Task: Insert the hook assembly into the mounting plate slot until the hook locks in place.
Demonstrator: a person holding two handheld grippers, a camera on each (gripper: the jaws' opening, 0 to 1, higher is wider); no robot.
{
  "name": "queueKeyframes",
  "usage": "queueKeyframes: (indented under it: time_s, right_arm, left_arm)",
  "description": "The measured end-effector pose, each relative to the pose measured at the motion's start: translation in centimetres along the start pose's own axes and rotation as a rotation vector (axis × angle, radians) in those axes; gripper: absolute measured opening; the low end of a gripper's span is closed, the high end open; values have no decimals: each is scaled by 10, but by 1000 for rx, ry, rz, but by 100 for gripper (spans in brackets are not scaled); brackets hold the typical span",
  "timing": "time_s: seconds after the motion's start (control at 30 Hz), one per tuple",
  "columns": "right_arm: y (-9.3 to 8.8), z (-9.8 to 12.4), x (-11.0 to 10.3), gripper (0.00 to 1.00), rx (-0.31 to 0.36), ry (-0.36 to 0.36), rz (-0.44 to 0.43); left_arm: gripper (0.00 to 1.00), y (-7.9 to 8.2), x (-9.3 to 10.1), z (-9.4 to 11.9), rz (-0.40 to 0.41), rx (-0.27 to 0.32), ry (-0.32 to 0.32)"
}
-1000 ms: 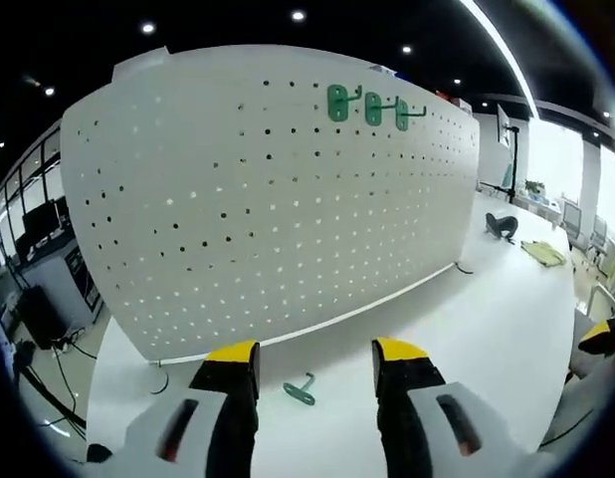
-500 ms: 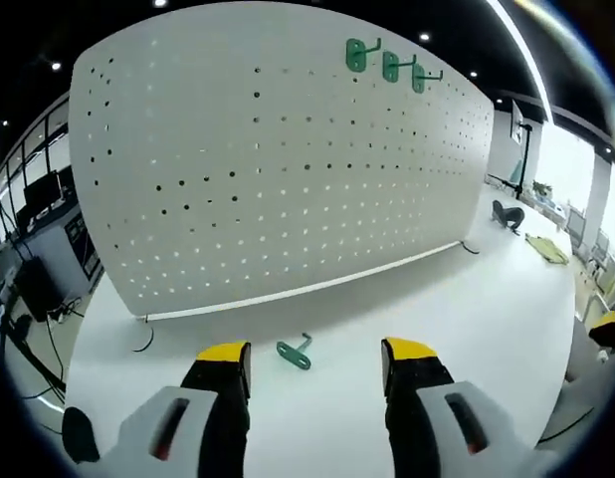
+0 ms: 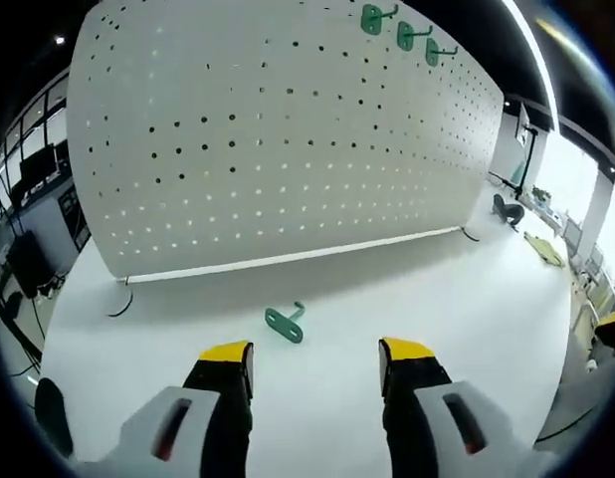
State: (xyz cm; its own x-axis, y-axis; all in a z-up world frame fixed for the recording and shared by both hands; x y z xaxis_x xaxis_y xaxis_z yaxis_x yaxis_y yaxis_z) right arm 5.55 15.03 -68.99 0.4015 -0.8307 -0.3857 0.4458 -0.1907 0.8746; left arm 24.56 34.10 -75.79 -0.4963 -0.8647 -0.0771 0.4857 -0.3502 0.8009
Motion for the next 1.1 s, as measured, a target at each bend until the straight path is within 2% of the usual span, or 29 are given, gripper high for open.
queueKeyframes:
  time_s: [0.27,0.87,1.0,1.1]
  right_arm:
    - [-3,-1,0,56,-16,-3,-5]
    - [-4,-5,3,56,-29,-23,-20]
    - [-4,-5,6,55,-28,-35,-28]
    - [-5,-5,10,55,-31,-48,-34]
  left_arm:
    - [49,-1,0,-6,14,13,-9]
    - [42,-2,-1,-18,62,4,-14]
    - [41,-3,-2,-26,49,-6,-15]
    - [38,-6,-5,-32,69,-14,-20]
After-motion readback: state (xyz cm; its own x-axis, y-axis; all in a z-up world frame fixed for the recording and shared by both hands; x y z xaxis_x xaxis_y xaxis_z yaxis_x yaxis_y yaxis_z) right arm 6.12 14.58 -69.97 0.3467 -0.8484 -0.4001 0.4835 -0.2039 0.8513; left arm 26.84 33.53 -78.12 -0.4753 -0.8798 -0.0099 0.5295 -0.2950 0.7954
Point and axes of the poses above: the point that each gripper's makers call its tool centre point, and the gripper's own axes: z roughly backward along the fingers, x roughly to its right, y roughly out of its top, the point moved 6 cm from there along z, roughly backward along the fingers, and after that the axes turned 14 degrees about -z, right-handed, at the moved point
